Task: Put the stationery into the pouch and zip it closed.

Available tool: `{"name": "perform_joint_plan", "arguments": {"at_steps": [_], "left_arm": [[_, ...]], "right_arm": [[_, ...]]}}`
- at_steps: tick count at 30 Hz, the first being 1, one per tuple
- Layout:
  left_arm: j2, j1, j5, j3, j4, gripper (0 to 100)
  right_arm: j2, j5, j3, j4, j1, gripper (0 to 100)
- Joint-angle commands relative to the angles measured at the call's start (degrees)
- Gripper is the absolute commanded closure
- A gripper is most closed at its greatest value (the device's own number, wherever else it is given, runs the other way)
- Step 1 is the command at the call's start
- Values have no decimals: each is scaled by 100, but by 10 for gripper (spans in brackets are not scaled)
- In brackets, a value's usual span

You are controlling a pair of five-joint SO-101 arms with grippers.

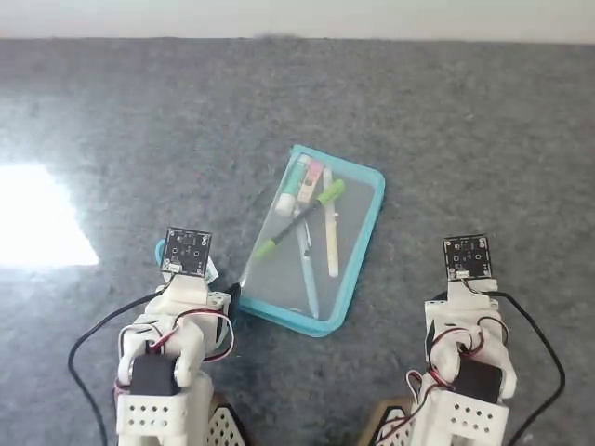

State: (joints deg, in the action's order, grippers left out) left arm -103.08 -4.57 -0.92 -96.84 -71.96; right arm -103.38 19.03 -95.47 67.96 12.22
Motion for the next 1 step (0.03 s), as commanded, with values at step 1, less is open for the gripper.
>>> {"name": "perform_joint_plan", "arguments": {"at_steps": [1], "left_arm": [[-105,-9,18,40,-26,795]], "right_arm": [[-57,44,-97,48,48,969]]}}
